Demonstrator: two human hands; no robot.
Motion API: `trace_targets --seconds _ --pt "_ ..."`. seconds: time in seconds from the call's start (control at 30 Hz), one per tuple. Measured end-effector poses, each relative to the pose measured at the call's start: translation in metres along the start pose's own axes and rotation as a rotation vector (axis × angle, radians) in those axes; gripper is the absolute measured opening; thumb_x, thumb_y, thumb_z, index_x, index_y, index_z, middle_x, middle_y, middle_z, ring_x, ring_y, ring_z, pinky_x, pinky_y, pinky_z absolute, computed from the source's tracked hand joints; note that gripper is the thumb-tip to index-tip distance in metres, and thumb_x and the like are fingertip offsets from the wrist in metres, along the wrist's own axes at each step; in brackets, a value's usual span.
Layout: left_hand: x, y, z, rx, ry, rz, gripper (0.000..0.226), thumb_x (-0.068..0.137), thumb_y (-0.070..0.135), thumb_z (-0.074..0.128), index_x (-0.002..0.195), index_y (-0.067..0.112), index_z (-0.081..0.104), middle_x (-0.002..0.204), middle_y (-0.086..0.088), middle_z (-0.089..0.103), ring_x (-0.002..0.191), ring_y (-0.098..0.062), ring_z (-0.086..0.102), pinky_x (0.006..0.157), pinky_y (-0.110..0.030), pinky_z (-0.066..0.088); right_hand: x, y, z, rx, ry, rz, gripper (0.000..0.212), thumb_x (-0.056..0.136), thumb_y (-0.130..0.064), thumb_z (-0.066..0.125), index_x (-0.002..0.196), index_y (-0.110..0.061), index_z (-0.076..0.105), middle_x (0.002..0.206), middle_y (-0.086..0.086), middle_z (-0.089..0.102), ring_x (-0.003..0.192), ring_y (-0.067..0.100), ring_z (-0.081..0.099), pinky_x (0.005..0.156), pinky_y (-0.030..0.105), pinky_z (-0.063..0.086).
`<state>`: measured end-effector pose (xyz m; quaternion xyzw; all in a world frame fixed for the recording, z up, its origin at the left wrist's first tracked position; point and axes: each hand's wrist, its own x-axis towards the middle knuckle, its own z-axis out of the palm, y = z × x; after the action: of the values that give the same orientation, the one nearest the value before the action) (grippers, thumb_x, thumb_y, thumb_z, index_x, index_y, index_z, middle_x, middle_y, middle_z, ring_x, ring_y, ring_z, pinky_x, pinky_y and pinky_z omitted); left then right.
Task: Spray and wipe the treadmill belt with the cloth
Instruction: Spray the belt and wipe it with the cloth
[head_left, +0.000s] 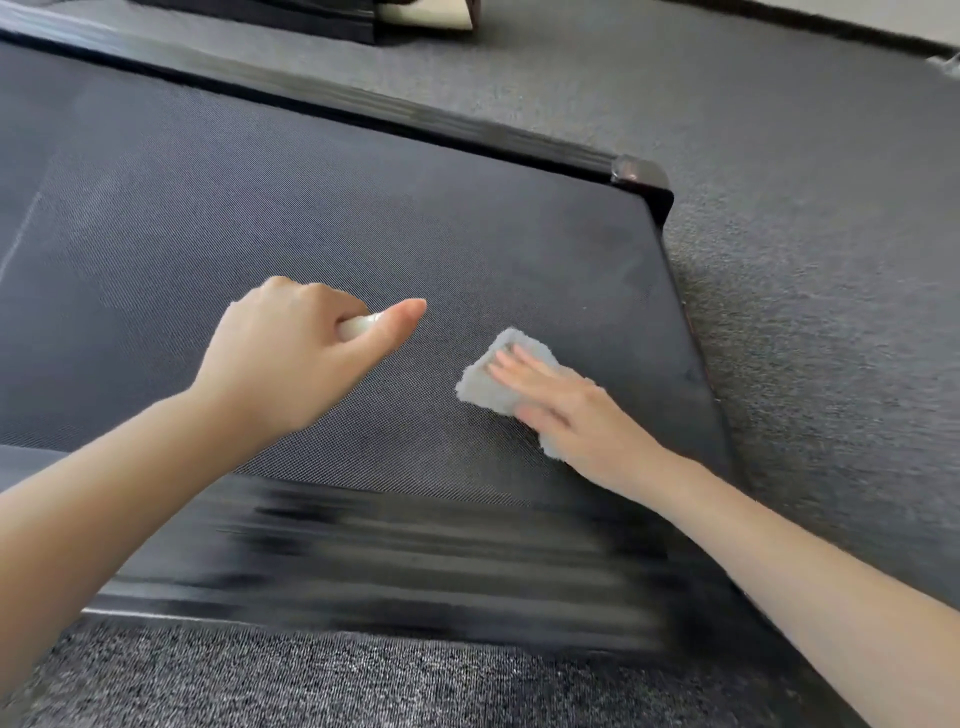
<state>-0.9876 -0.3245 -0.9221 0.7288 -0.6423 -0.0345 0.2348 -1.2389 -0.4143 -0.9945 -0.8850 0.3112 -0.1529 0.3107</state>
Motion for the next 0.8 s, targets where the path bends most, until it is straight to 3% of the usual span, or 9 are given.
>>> trace_targets --seconds 0.13,0.27,0.47,0.6,0.8 --pt "0.012 0.006 -0.003 -0.046 0.007 0.076 0.076 0.077 0.082 0.021 0.048 0.012 0.026 0.040 0.002 0.029 0.041 -0.020 0.033 0.049 -0.030 0.027 0.028 -0.043 0.048 -0.188 -0.244 -0.250 0.044 0.101 -0.024 0.043 0.144 -0.021 0.039 0.155 -0.008 0.028 0.146 0.006 0.009 0.119 0.038 0.007" --pt "0.024 0.012 -0.006 -0.098 -0.009 0.092 0.073 0.076 0.081 0.021 0.048 0.014 0.025 0.040 0.002 0.029 0.043 -0.020 0.034 0.050 -0.030 0.026 0.015 -0.034 0.045 -0.210 -0.255 -0.169 0.046 0.102 -0.027 0.039 0.147 -0.026 0.031 0.156 -0.013 0.020 0.146 0.002 0.002 0.119 0.046 0.007" --pt "0.033 0.013 -0.008 -0.125 -0.074 0.096 0.073 0.072 0.083 0.018 0.050 0.013 0.023 0.041 0.004 0.025 0.045 -0.020 0.034 0.049 -0.030 0.025 -0.015 -0.007 0.007 -0.227 -0.178 0.118 0.048 0.102 -0.027 0.039 0.144 -0.038 0.018 0.154 -0.025 0.010 0.141 -0.010 -0.005 0.120 0.035 0.002" --pt "0.037 0.007 -0.002 -0.122 -0.066 0.083 0.074 0.071 0.084 0.016 0.051 0.013 0.024 0.042 0.003 0.028 0.046 -0.022 0.036 0.053 -0.032 0.030 -0.015 0.011 -0.009 -0.311 -0.202 0.101 0.049 0.102 -0.028 0.038 0.143 -0.039 0.015 0.154 -0.025 0.008 0.141 -0.011 -0.006 0.117 0.023 -0.003" --pt "0.037 0.006 0.011 -0.096 -0.048 0.055 0.075 0.073 0.085 0.016 0.052 0.013 0.024 0.043 0.002 0.029 0.046 -0.024 0.035 0.051 -0.032 0.029 -0.018 0.035 -0.016 -0.274 -0.098 0.063 0.051 0.100 -0.024 0.043 0.143 -0.039 0.019 0.153 -0.024 0.015 0.142 -0.008 0.001 0.119 0.027 0.001"
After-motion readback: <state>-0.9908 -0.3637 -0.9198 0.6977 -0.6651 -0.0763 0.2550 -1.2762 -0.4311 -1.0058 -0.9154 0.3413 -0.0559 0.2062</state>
